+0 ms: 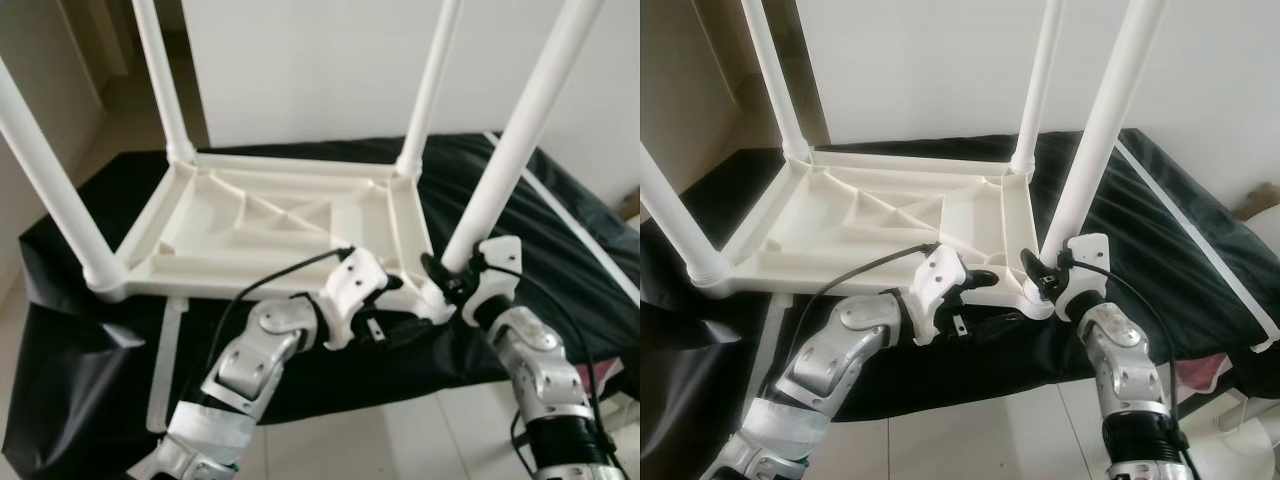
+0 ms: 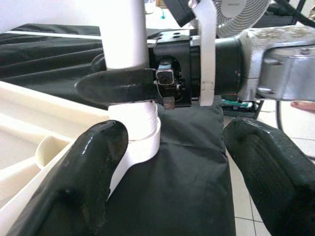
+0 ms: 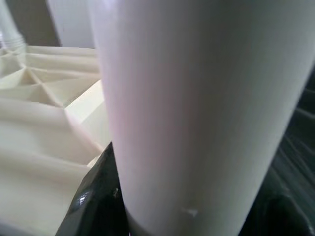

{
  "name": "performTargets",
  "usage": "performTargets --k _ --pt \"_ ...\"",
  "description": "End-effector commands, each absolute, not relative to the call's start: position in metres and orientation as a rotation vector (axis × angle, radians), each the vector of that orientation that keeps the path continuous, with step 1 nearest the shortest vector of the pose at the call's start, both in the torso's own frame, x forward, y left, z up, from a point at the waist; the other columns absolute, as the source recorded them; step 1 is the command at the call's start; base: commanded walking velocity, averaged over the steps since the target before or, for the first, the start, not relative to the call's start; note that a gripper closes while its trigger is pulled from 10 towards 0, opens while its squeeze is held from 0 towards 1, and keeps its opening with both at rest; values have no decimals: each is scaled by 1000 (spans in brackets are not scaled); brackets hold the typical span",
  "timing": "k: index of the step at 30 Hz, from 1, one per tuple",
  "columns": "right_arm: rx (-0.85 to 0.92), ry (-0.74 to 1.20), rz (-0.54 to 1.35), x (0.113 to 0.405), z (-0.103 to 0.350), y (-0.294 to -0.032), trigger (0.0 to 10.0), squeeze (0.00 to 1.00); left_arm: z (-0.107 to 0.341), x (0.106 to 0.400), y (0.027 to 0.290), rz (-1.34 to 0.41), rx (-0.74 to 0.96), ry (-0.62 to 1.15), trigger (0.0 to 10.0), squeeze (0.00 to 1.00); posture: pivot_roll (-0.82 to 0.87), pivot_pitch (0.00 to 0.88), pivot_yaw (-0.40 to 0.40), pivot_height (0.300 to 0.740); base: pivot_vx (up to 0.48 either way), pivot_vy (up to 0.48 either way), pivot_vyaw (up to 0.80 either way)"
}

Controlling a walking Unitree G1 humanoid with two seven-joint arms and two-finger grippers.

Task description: Building children table

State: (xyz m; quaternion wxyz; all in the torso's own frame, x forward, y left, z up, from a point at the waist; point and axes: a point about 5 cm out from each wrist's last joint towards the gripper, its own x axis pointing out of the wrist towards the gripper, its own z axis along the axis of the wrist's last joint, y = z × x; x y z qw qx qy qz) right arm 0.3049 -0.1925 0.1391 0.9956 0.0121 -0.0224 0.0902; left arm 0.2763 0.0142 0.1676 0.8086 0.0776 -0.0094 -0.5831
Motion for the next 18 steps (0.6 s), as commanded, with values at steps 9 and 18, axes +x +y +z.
performTargets --k 9,18 --pt "90 48 -259 283 121 -188 10000 0 166 278 19 -1156 199 -51 10000 0 10 0 -29 740 0 0 0" --pt "182 59 -408 275 121 -177 10000 0 167 281 21 -1072 210 -76 10000 0 17 0 -39 740 0 0 0"
